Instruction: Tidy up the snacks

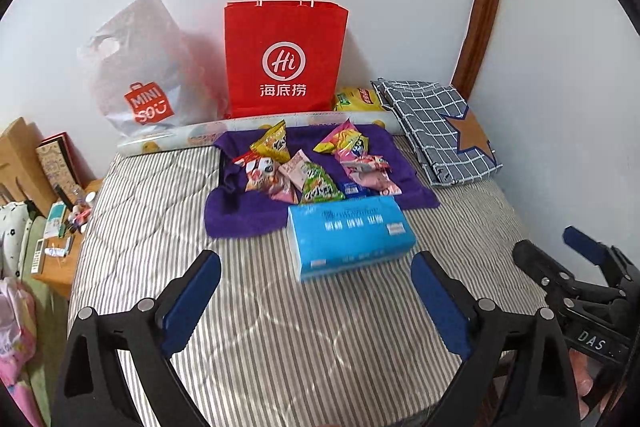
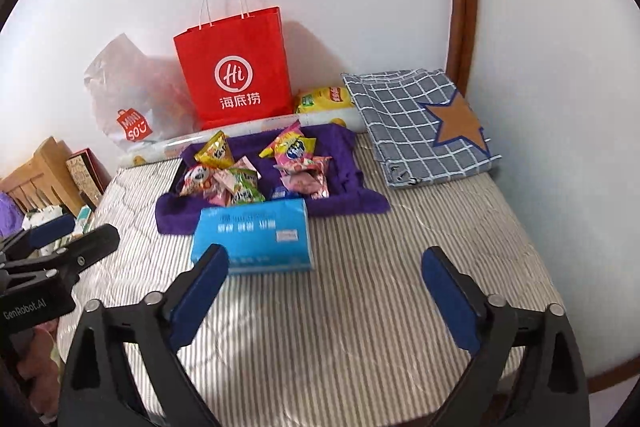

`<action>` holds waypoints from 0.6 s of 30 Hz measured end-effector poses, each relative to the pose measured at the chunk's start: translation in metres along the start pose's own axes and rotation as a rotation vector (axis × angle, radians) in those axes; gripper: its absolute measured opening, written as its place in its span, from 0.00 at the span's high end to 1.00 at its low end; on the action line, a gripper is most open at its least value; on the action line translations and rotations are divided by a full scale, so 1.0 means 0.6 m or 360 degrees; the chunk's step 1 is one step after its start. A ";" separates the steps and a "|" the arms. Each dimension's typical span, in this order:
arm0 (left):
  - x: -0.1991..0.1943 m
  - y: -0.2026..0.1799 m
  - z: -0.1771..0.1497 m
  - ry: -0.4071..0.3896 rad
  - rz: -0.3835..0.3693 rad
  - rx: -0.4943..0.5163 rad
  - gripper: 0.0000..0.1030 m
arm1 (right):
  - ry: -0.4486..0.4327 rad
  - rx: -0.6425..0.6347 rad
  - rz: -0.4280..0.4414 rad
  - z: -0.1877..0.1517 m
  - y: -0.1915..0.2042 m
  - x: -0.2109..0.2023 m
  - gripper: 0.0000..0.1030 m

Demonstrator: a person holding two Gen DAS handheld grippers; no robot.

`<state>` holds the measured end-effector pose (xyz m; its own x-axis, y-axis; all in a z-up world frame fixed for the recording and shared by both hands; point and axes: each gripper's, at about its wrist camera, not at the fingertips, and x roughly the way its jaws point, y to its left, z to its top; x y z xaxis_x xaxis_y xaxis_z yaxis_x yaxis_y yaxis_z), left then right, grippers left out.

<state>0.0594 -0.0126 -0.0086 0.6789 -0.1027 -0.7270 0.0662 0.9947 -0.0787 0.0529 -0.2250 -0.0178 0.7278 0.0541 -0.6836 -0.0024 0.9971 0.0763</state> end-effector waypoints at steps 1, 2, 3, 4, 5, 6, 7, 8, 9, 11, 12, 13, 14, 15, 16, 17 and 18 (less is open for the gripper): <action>-0.010 -0.001 -0.010 -0.0012 0.0006 -0.0001 0.06 | -0.0014 -0.0003 -0.0009 -0.007 -0.002 -0.009 0.00; -0.017 -0.002 -0.017 -0.0018 0.0009 -0.0004 0.06 | -0.0018 -0.0002 -0.0013 -0.016 -0.003 -0.018 0.00; -0.025 -0.002 -0.025 -0.0024 0.0010 -0.0008 0.05 | -0.0016 0.0000 -0.0011 -0.020 -0.005 -0.023 0.00; -0.035 -0.003 -0.033 -0.0036 0.0008 -0.0014 0.05 | -0.0013 0.0008 -0.0009 -0.028 -0.007 -0.032 0.00; -0.041 -0.003 -0.039 -0.0044 0.0008 -0.0019 0.05 | -0.0012 0.0014 -0.0011 -0.032 -0.009 -0.035 0.00; -0.048 -0.003 -0.046 -0.0050 0.0011 -0.0024 0.05 | -0.0013 0.0018 -0.0015 -0.038 -0.011 -0.042 0.00; -0.053 -0.004 -0.050 -0.0051 0.0014 -0.0027 0.05 | -0.0013 0.0020 -0.0019 -0.045 -0.012 -0.048 0.00; -0.060 -0.005 -0.055 -0.0055 0.0015 -0.0030 0.05 | -0.0012 0.0022 -0.0020 -0.048 -0.013 -0.051 0.00; -0.065 -0.006 -0.058 -0.0063 0.0017 -0.0030 0.05 | -0.0014 0.0028 -0.0019 -0.052 -0.014 -0.056 0.00; -0.076 -0.007 -0.066 -0.0087 0.0037 -0.0029 0.05 | -0.0034 0.0039 -0.0001 -0.063 -0.017 -0.070 0.00; -0.081 -0.007 -0.069 -0.0097 0.0054 -0.0028 0.05 | -0.0040 0.0039 0.0001 -0.065 -0.017 -0.074 0.00; -0.084 -0.007 -0.070 -0.0100 0.0062 -0.0027 0.05 | -0.0046 0.0040 -0.0002 -0.068 -0.017 -0.079 0.00; -0.086 -0.007 -0.072 -0.0100 0.0062 -0.0027 0.05 | -0.0050 0.0039 -0.0008 -0.070 -0.017 -0.082 0.00; -0.088 -0.007 -0.073 -0.0101 0.0058 -0.0028 0.05 | -0.0054 0.0037 -0.0013 -0.071 -0.018 -0.085 0.00; -0.091 -0.007 -0.075 -0.0104 0.0054 -0.0030 0.05 | -0.0060 0.0035 -0.0015 -0.071 -0.018 -0.087 0.00; -0.093 -0.006 -0.076 -0.0107 0.0053 -0.0032 0.05 | -0.0065 0.0033 -0.0016 -0.072 -0.018 -0.090 0.00; -0.096 -0.005 -0.077 -0.0111 0.0054 -0.0033 0.05 | -0.0068 0.0031 -0.0016 -0.073 -0.017 -0.092 0.00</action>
<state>-0.0135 -0.0101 0.0022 0.7297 -0.0677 -0.6804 0.0275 0.9972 -0.0697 -0.0173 -0.2359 -0.0123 0.7565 0.0409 -0.6528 0.0184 0.9963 0.0839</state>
